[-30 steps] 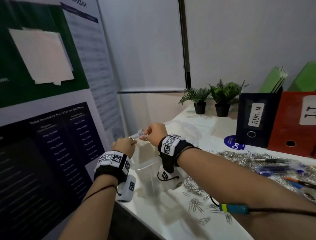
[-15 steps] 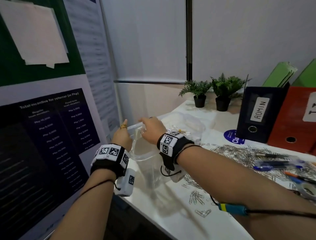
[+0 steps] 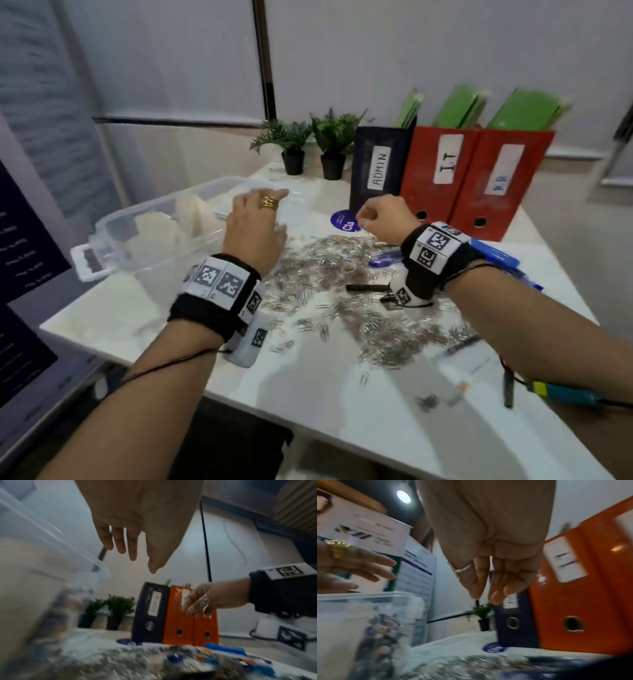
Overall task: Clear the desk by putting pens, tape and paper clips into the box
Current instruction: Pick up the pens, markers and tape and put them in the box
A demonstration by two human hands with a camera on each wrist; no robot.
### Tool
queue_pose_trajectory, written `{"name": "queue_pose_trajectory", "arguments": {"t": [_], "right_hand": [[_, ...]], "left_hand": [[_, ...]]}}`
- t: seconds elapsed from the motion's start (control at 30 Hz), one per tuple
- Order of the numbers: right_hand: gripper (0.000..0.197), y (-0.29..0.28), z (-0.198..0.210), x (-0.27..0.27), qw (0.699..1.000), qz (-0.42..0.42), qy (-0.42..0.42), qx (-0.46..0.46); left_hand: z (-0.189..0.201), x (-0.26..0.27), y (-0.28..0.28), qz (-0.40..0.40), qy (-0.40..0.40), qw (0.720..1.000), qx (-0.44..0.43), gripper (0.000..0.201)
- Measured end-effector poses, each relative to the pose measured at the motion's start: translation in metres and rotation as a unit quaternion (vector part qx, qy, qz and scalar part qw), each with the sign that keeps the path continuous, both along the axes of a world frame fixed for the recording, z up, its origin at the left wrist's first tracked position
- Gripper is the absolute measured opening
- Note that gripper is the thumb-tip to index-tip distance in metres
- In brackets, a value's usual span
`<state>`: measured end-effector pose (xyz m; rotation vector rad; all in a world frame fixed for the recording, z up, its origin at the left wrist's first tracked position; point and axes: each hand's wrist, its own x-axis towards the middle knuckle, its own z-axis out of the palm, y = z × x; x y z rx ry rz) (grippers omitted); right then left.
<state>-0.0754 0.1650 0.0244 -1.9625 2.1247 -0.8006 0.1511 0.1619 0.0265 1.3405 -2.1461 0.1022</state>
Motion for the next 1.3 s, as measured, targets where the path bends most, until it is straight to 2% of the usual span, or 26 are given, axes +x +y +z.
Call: {"name": "queue_pose_trajectory", "arguments": {"t": [0.1, 0.23, 0.3, 0.37, 0.5, 0.57, 0.63, 0.73, 0.87, 0.97, 1.03, 1.13, 1.3], "right_hand": [[0.019, 0.026, -0.012, -0.064, 0.990, -0.053, 0.064, 0.118], [0.018, 0.044, -0.034, -0.101, 0.964, -0.072, 0.132, 0.221], [0.023, 0.047, -0.043, -0.106, 0.957, -0.078, 0.149, 0.235], [0.030, 0.046, -0.049, -0.104, 0.953, -0.072, 0.160, 0.248], [0.033, 0.041, -0.056, -0.098, 0.943, -0.068, 0.194, 0.264], [0.034, 0.038, -0.057, -0.097, 0.943, -0.075, 0.202, 0.253], [0.034, 0.036, -0.058, -0.097, 0.947, -0.075, 0.194, 0.244], [0.048, 0.035, -0.058, -0.096, 0.951, -0.069, 0.176, 0.244], [0.039, 0.032, -0.058, -0.092, 0.951, -0.072, 0.177, 0.245], [0.036, 0.033, -0.050, -0.087, 0.954, -0.078, 0.161, 0.242], [0.031, 0.033, -0.039, -0.085, 0.963, -0.076, 0.126, 0.224], [0.029, 0.028, -0.016, -0.075, 0.982, -0.039, 0.069, 0.171], [0.029, -0.005, 0.025, -0.015, 0.998, 0.042, 0.004, 0.037]], "left_hand": [[-0.024, -0.060, 0.013, -0.053, -0.084, 0.992, 0.081, 0.057], [-0.055, -0.121, 0.010, -0.129, -0.221, 0.955, 0.151, 0.049], [-0.060, -0.142, 0.003, -0.109, -0.245, 0.945, 0.187, 0.047], [-0.058, -0.156, -0.006, -0.055, -0.256, 0.945, 0.197, 0.046], [-0.062, -0.156, -0.029, 0.020, -0.290, 0.932, 0.218, 0.039], [-0.069, -0.153, -0.043, 0.027, -0.281, 0.927, 0.247, 0.034], [-0.081, -0.151, -0.058, 0.029, -0.261, 0.925, 0.275, 0.020], [-0.086, -0.152, -0.061, 0.022, -0.231, 0.929, 0.287, 0.011], [-0.083, -0.153, -0.048, 0.005, -0.221, 0.940, 0.260, 0.028], [-0.080, -0.154, -0.053, -0.001, -0.193, 0.951, 0.240, 0.031], [-0.068, -0.152, -0.054, -0.019, -0.153, 0.965, 0.211, 0.034], [-0.036, -0.136, -0.056, -0.030, -0.050, 0.988, 0.143, 0.032], [0.023, -0.070, -0.061, 0.034, 0.085, 0.995, 0.030, 0.023]]}}
